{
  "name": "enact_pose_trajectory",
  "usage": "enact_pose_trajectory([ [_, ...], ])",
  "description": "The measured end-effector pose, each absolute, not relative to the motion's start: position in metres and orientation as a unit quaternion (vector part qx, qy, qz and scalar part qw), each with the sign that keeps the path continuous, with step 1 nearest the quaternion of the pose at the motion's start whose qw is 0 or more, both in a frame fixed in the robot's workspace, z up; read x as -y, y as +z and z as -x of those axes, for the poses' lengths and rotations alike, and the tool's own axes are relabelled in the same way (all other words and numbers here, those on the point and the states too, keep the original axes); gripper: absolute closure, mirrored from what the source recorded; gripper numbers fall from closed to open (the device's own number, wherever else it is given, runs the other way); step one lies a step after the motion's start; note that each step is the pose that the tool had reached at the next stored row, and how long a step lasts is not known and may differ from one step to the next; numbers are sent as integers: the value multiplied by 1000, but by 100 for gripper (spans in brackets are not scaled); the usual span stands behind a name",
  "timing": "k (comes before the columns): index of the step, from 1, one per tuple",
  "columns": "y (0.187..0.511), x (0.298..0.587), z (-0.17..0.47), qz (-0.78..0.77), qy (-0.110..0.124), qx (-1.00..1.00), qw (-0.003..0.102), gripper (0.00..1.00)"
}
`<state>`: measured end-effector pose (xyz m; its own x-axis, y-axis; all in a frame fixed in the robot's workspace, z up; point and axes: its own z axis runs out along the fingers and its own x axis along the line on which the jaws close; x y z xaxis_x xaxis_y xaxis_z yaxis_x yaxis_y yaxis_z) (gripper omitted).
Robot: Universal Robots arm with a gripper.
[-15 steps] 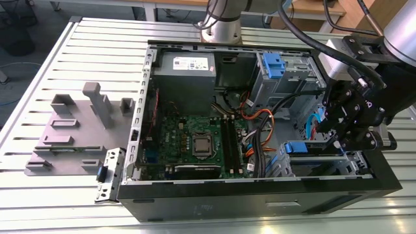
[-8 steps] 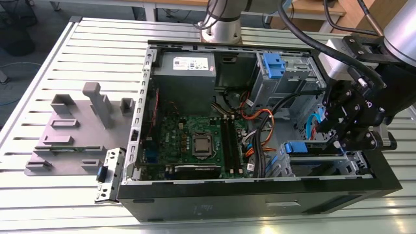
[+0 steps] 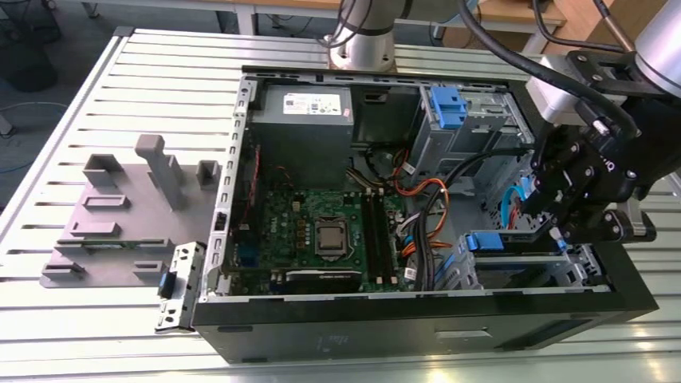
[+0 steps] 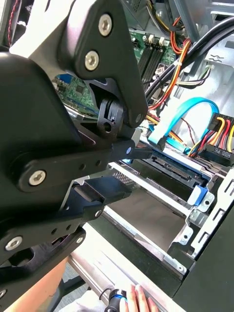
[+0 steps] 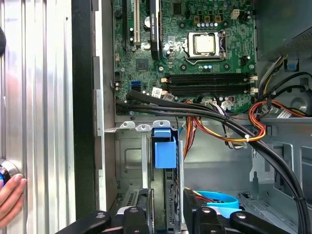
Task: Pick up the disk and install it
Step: 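Insert the first disk wire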
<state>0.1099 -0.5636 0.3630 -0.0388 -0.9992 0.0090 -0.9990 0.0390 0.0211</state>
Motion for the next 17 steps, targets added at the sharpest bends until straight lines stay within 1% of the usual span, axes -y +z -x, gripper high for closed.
enact_pose_trajectory([
  [17,369,561,-110,-693,-4,721,10,58],
])
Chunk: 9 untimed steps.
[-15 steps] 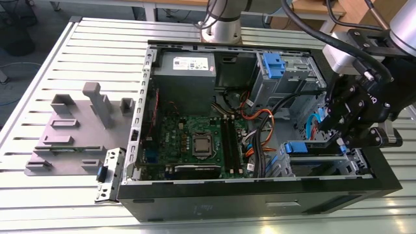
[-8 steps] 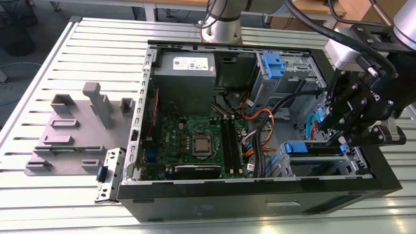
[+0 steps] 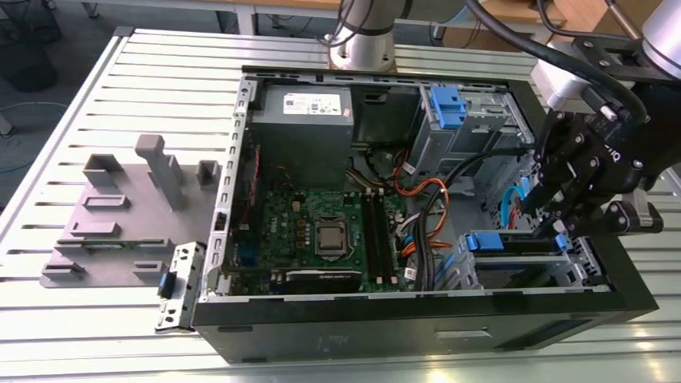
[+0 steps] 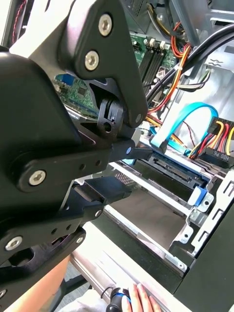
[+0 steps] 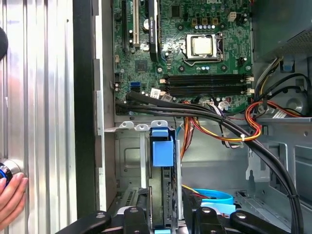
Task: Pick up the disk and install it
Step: 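Insert the first disk wire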
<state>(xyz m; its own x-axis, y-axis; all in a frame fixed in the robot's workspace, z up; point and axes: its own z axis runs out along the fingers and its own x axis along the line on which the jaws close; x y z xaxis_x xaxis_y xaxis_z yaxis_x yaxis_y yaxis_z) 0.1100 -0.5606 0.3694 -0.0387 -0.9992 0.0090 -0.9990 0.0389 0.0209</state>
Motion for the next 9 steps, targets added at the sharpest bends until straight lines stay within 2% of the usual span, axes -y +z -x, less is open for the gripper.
enact_pose_trajectory([
  [9,369,558,-110,-693,-5,721,10,58],
])
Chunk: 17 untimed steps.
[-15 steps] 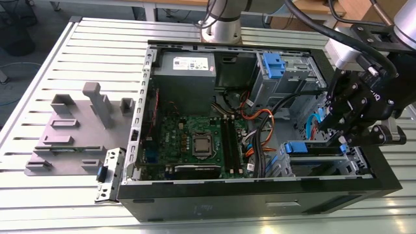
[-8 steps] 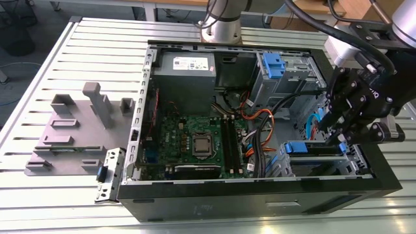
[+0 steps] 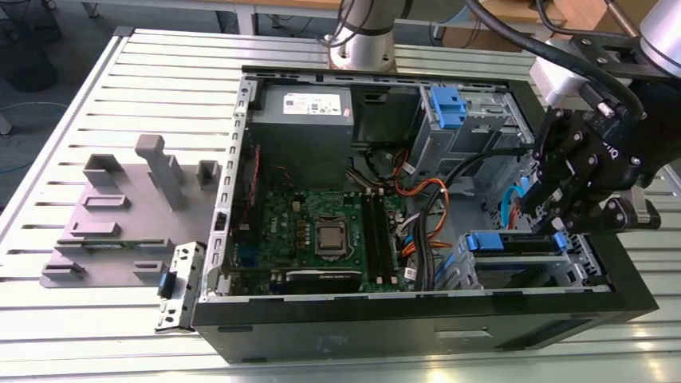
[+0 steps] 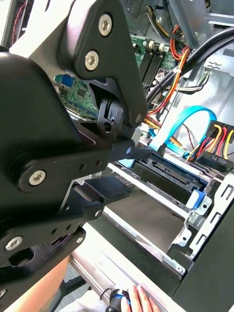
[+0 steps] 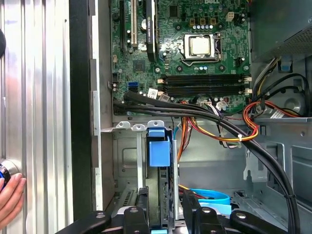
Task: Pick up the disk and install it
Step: 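Insert the first disk wire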
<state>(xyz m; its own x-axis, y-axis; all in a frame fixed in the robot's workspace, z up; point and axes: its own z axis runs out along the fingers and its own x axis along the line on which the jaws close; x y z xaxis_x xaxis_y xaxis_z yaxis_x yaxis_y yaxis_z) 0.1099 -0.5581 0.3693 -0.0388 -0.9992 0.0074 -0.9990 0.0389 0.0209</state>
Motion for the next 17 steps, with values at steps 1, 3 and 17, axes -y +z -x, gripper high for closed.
enact_pose_trajectory([
  [1,369,558,-110,-693,-5,721,10,58],
  [3,369,558,-110,-693,-5,721,10,58],
  [17,367,558,-113,-693,-5,721,10,58],
])
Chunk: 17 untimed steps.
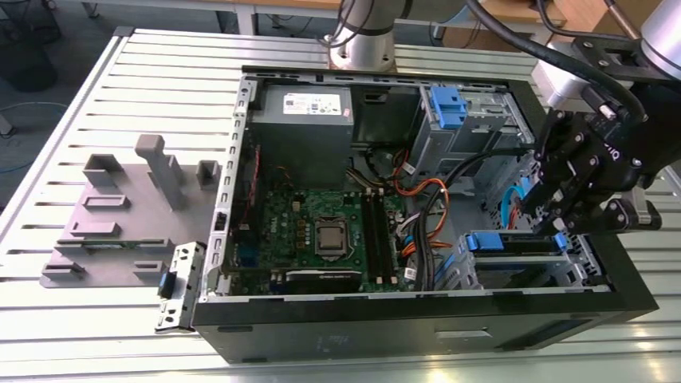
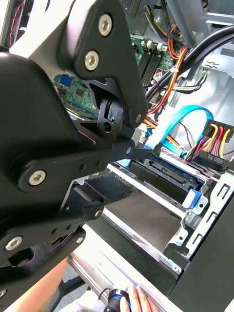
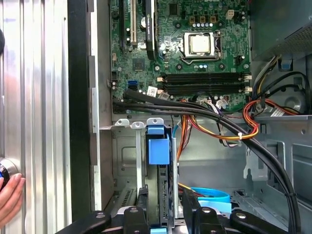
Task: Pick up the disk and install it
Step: 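Insert the first disk wire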
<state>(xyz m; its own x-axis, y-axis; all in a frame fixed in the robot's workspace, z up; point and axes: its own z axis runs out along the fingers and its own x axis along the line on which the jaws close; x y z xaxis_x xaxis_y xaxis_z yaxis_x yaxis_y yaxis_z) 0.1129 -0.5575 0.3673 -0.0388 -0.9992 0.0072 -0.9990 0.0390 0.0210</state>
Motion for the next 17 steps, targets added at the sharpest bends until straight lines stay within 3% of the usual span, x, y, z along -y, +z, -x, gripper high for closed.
enact_pose_trajectory([
  [17,367,551,-117,-693,-5,721,10,58],
])
